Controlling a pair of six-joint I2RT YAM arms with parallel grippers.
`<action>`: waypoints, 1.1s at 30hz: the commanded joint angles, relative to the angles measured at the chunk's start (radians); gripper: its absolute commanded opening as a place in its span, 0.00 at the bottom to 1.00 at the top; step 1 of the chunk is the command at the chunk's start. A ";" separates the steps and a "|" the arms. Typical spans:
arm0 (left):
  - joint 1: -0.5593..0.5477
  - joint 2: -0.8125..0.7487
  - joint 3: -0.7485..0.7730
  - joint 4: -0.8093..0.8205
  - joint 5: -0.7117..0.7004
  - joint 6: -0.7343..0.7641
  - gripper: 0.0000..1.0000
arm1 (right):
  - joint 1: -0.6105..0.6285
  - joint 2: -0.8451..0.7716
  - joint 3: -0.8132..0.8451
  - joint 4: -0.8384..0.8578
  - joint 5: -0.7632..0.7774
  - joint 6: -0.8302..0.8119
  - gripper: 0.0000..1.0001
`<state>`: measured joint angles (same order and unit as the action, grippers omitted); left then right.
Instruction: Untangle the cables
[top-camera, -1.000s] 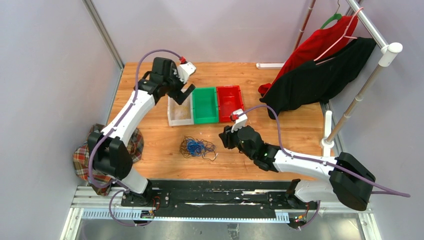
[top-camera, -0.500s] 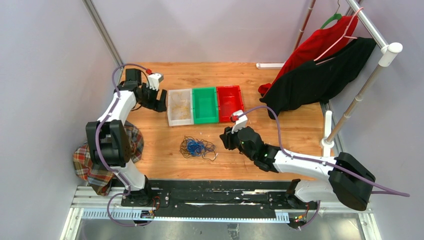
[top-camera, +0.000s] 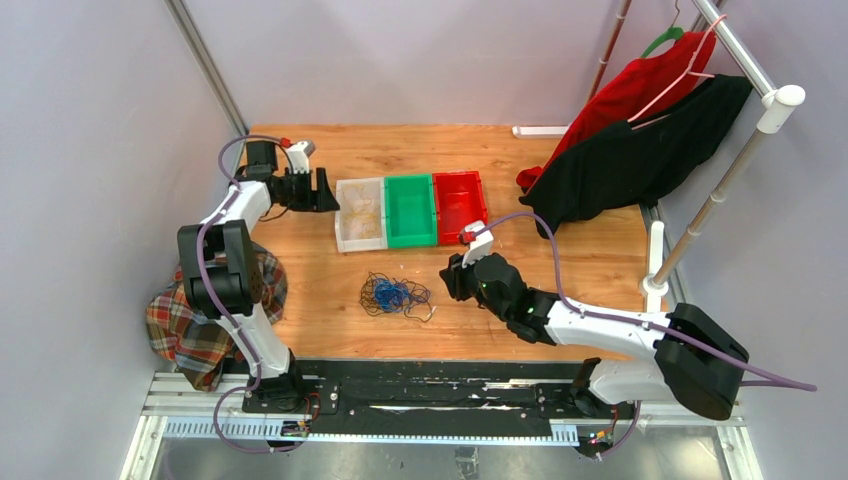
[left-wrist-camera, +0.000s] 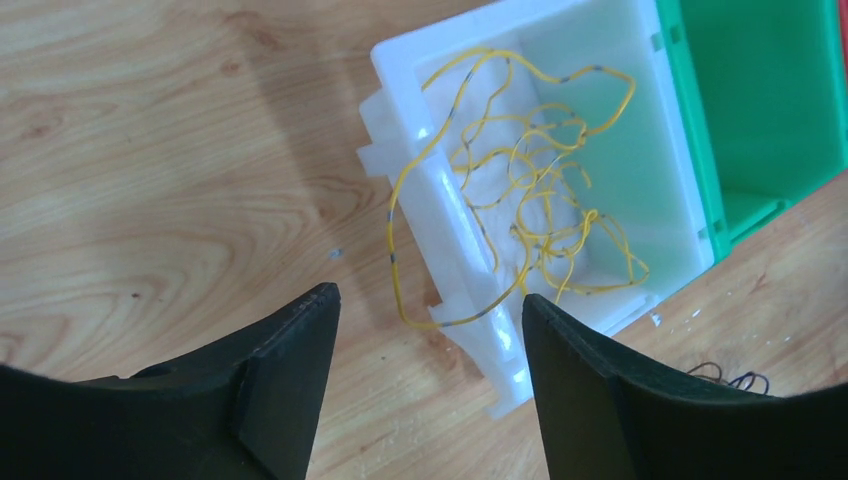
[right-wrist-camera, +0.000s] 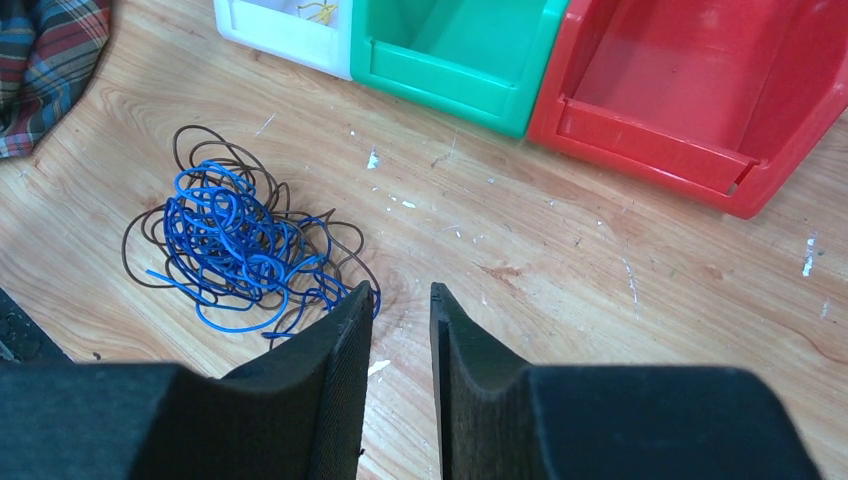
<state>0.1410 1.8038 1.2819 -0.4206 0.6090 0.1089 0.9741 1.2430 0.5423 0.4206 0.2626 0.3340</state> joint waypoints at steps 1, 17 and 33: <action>0.004 -0.005 0.008 0.087 0.055 -0.045 0.70 | -0.014 0.019 0.005 0.017 -0.003 0.012 0.27; 0.008 0.001 -0.014 0.249 0.054 -0.142 0.14 | -0.020 0.018 0.011 0.011 -0.009 0.012 0.24; -0.179 -0.126 -0.091 0.181 -0.137 0.020 0.02 | -0.028 0.021 0.007 0.014 -0.016 0.020 0.19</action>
<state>0.0414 1.7428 1.2068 -0.2371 0.5957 0.0395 0.9699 1.2694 0.5423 0.4210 0.2539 0.3344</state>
